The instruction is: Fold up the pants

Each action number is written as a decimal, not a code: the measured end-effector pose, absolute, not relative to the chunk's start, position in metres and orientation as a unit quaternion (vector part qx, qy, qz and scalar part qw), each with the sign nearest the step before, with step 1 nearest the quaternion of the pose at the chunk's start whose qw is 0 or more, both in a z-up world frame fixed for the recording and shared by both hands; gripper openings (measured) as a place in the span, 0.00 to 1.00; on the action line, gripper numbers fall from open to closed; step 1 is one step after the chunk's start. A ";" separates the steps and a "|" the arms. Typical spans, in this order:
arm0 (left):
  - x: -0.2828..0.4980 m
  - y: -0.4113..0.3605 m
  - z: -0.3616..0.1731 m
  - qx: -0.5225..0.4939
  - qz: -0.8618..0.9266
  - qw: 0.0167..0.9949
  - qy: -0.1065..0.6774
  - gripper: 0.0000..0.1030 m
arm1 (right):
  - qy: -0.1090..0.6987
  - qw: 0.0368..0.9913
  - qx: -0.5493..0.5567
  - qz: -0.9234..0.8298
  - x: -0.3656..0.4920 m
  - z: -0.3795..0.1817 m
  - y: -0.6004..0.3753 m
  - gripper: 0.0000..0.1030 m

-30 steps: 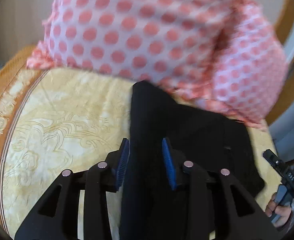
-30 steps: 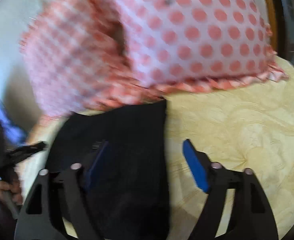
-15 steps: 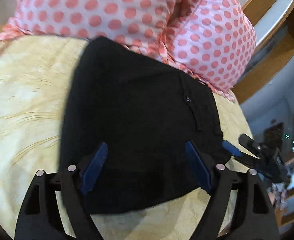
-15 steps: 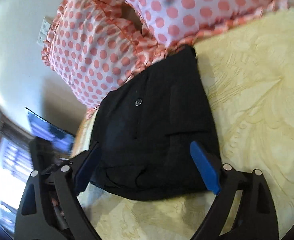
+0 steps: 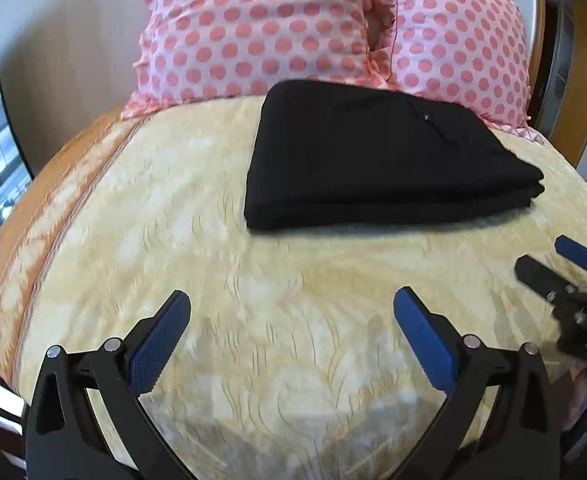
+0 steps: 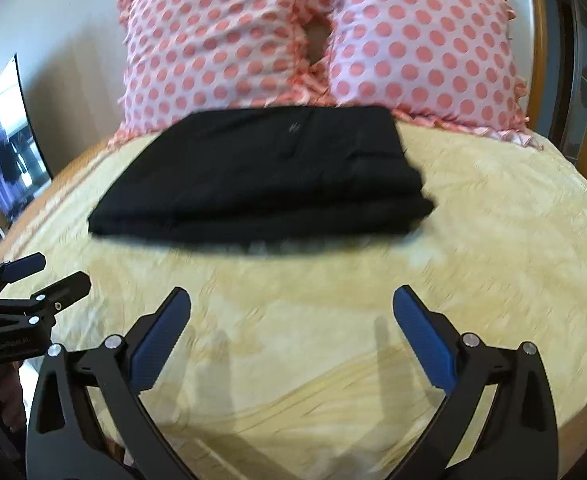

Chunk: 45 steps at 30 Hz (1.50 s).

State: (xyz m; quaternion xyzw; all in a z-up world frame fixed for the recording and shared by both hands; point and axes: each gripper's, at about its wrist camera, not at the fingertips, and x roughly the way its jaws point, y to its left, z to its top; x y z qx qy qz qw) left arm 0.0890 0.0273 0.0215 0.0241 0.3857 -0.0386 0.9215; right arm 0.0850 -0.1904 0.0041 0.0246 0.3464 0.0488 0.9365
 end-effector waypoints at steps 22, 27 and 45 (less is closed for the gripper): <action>0.066 0.027 0.005 0.026 -0.029 0.938 0.345 0.99 | 0.320 0.947 0.001 0.010 0.067 -0.012 -0.175 0.98; 0.066 0.027 0.004 0.026 -0.026 0.939 0.343 0.99 | 0.320 0.948 0.001 0.010 0.067 -0.012 -0.175 0.98; 0.067 0.028 0.004 0.026 -0.028 0.939 0.343 0.99 | 0.319 0.948 0.001 0.010 0.067 -0.012 -0.175 0.98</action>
